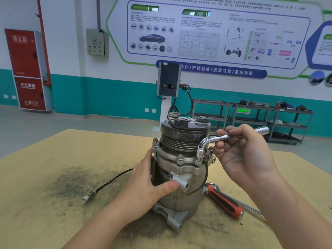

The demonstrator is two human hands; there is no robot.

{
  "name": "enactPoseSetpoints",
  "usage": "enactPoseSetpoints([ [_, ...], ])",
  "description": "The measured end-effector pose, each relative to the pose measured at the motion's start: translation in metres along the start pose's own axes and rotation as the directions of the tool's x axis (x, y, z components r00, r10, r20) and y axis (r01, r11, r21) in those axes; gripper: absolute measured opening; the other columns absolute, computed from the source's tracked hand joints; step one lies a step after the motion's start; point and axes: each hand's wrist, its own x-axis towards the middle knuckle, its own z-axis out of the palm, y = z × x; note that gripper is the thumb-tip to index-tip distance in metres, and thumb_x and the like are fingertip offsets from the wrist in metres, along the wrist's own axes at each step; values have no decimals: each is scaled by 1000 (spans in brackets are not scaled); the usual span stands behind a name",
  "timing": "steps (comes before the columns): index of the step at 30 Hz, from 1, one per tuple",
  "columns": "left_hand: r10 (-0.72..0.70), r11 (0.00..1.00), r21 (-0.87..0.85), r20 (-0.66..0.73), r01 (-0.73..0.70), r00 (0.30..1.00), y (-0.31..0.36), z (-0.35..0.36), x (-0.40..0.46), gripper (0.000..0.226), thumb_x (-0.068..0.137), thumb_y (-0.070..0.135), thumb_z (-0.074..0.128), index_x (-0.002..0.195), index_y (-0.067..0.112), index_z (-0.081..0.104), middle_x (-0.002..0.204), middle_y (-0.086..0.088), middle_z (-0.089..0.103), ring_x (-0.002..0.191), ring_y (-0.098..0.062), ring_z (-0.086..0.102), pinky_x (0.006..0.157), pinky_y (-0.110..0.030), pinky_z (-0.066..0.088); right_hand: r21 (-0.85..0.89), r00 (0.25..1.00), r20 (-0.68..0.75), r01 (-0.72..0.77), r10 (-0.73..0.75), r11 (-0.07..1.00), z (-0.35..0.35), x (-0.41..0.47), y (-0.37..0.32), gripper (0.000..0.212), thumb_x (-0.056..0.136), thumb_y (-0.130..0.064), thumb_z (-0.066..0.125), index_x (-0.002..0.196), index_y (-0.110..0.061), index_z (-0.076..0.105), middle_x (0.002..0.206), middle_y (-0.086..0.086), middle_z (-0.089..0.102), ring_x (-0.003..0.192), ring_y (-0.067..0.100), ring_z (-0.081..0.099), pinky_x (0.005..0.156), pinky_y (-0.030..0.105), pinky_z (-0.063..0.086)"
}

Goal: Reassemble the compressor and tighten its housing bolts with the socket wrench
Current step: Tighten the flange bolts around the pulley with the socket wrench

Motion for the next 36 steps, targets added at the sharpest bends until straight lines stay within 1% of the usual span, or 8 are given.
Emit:
enactPoseSetpoints([
  [5,-17,1000,19,8,17,1000,2,-1,-1,123,52,98,55,152,46,8,150,23,34,139,-5,32,112,-45,38,-55,999,48,-16,19,998,-3,2,0,11,85,-4,40,81,-10,48,57,4,57,43,15,46,41,21,43],
  [10,-12,1000,20,3,11,1000,3,0,-1,120,51,99,53,151,50,8,149,26,33,139,-4,31,112,-45,38,15,987,36,-156,155,988,-4,3,1,7,70,-4,47,74,-9,46,54,3,51,38,13,41,37,18,36],
  [13,-6,1000,23,-5,6,1000,3,0,-2,114,51,99,52,146,57,8,146,29,33,137,-3,31,111,-45,38,6,979,-7,-206,206,979,-4,3,-1,6,82,-3,50,84,-7,54,57,5,59,40,13,49,37,16,40],
  [16,-12,1000,27,-2,12,1000,4,0,-2,115,51,99,52,147,56,7,147,28,33,138,-3,30,111,-46,38,-17,988,-13,-155,155,988,-2,2,-2,7,90,-3,50,92,-9,54,60,6,63,42,14,51,37,17,41],
  [25,-23,999,33,12,22,1000,5,-1,-2,121,51,100,51,151,47,8,150,23,32,139,-5,29,113,-45,36,-200,975,103,213,-196,956,6,-13,2,21,91,2,47,79,-15,54,59,5,63,42,14,52,41,21,45],
  [29,-28,999,34,14,27,1000,5,-1,-3,123,50,100,51,152,46,7,150,22,33,139,-5,29,113,-45,36,-96,992,14,125,-124,988,6,-11,5,19,90,1,45,79,-13,51,56,3,60,39,14,48,39,19,42],
  [33,-15,999,50,9,15,1000,7,-1,-2,116,50,101,50,147,56,5,148,28,31,137,-2,28,113,-45,35,94,999,-48,2,3,996,1,-5,12,13,89,-4,41,80,-11,47,53,1,55,35,12,42,35,16,34],
  [36,-18,999,51,10,18,1000,7,-2,-3,120,49,101,49,149,53,3,151,28,28,139,-1,25,114,-45,33,209,997,-27,75,-71,975,-1,-6,18,12,85,-10,46,76,-13,52,52,1,55,33,15,40,38,17,33],
])
